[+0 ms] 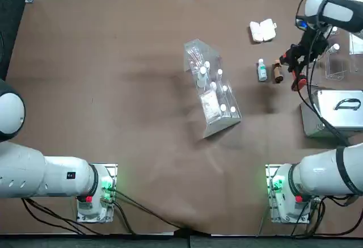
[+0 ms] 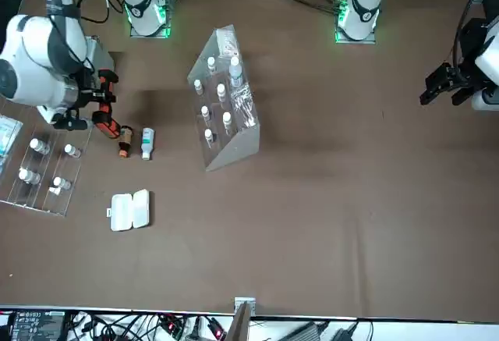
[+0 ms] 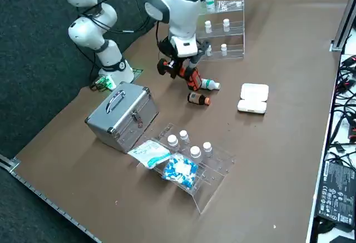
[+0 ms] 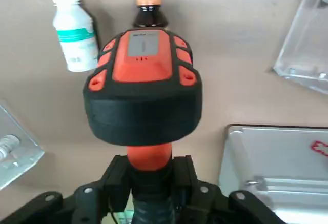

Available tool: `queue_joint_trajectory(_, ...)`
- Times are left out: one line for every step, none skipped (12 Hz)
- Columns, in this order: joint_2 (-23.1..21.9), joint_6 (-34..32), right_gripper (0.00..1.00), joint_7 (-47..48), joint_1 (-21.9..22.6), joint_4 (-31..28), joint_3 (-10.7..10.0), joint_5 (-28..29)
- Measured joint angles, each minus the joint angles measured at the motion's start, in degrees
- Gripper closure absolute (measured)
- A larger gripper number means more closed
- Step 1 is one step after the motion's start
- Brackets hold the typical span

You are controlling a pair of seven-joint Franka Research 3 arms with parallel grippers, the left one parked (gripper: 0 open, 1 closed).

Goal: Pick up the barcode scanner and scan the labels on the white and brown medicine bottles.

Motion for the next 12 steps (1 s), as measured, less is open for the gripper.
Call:
queue_joint_trajectory(0.03, 0.06, 0.57, -1.25, -0.98, 0.00, -0.05, -0.15)
queue_joint_trajectory(0.06, 0.12, 0.57, -1.77, -1.53, -0.01, -0.05, -0.26)
queue_joint_trajectory(0.16, 0.27, 0.57, -1.88, -1.69, -0.07, -0.05, -0.37)
queue_joint_trajectory(0.39, 0.43, 0.57, -1.88, -1.69, -0.21, 0.00, -0.40)
queue_joint_trajectory(0.81, 0.76, 0.57, -1.88, -1.68, -0.44, 0.10, -0.40)
queue_joint_trajectory(1.30, 1.27, 0.57, -1.88, -1.68, -0.80, 0.20, -0.40)
queue_joint_trajectory(1.82, 1.88, 0.57, -1.88, -1.68, -1.20, 0.27, -0.40)
queue_joint_trajectory(2.36, 2.41, 0.57, -1.88, -1.68, -1.57, 0.32, -0.41)
queue_joint_trajectory(2.84, 2.82, 0.57, -1.88, -1.68, -1.83, 0.34, -0.41)
queue_joint_trajectory(3.15, 2.96, 0.57, -1.88, -1.68, -1.91, 0.37, -0.41)
queue_joint_trajectory(3.18, 3.01, 0.57, -1.88, -1.64, -1.83, 0.46, -0.40)
queue_joint_trajectory(3.09, 3.01, 0.57, -1.87, -1.53, -1.42, 0.70, -0.37)
